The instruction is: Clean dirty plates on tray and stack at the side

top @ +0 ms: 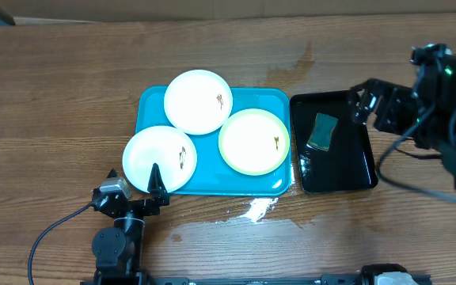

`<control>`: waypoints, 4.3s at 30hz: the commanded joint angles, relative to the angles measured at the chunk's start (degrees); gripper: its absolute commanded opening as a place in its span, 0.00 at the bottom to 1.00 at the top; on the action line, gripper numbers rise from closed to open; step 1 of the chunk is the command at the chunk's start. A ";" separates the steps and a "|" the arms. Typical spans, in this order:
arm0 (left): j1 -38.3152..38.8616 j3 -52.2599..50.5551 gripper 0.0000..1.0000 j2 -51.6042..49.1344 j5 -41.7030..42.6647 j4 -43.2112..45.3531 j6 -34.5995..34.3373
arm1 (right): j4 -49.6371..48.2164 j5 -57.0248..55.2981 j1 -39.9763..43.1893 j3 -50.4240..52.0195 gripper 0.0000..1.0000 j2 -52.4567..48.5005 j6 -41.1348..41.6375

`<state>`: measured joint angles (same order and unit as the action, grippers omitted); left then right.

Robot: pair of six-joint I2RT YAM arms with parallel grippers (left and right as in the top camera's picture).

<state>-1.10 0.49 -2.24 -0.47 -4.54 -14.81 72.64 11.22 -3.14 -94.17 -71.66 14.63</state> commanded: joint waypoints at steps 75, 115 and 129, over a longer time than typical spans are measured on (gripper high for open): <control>22.67 81.83 0.72 -109.70 8.83 -40.33 -7.54 | -54.90 -11.15 -4.85 41.35 0.72 -30.45 10.95; 24.50 81.74 0.23 -115.60 8.83 -39.78 -7.52 | -38.80 -12.41 -4.90 39.10 0.57 -27.63 10.91; 24.50 81.74 0.24 -115.60 8.81 -39.95 -7.52 | -48.43 -12.46 -4.15 38.69 0.73 -31.63 7.69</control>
<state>23.18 81.69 -117.30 7.64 -44.58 -22.37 26.00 -1.65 -7.49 -55.66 -100.92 22.68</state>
